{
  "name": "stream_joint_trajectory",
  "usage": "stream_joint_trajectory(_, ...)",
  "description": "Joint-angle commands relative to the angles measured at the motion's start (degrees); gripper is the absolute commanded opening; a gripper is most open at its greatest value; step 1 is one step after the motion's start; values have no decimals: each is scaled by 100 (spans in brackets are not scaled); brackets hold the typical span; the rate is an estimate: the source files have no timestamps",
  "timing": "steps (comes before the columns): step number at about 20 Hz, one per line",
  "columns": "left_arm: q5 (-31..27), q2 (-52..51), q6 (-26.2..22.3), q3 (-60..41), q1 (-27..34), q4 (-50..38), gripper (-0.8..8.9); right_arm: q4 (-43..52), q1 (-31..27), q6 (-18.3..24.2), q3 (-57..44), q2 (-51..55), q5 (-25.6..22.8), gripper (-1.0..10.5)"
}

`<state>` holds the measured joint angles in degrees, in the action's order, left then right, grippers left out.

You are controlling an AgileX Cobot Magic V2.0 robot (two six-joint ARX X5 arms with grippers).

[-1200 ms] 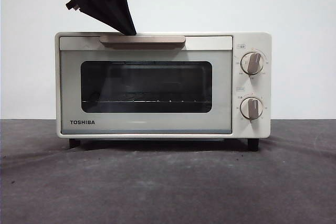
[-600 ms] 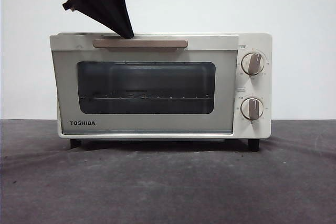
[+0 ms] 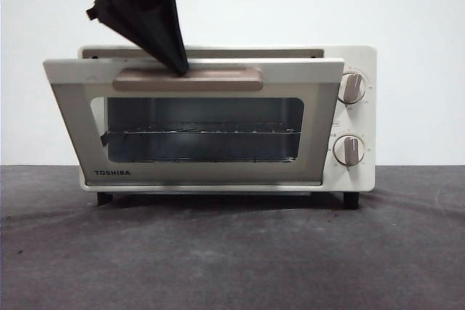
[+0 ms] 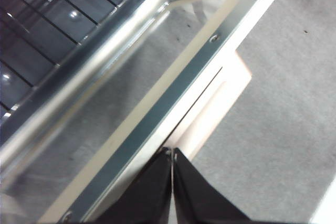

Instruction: The left arm flap open the oven, the right arm pick bread and place it into oven, the left arm flap close the oven

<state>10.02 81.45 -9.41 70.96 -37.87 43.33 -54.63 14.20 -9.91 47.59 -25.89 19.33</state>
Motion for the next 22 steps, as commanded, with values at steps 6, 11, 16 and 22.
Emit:
stream_joint_trajectory(6, -719, -708, 826, -1580, -251, -1335, 9, 236, 20, -13, 85, -20, -28, 54)
stream_joint_trajectory(11, -1038, -1060, 1491, -2326, -476, -2109, 9, 236, 20, -13, 85, -20, -26, 54)
stream_joint_trajectory(16, -1523, -1104, 1910, -2712, -776, -2411, 9, 236, 20, -13, 85, -20, -24, 54)
stream_joint_trajectory(22, -1526, -1102, 2345, -3032, -1104, -2688, 9, 236, 20, -13, 85, -20, -26, 54)
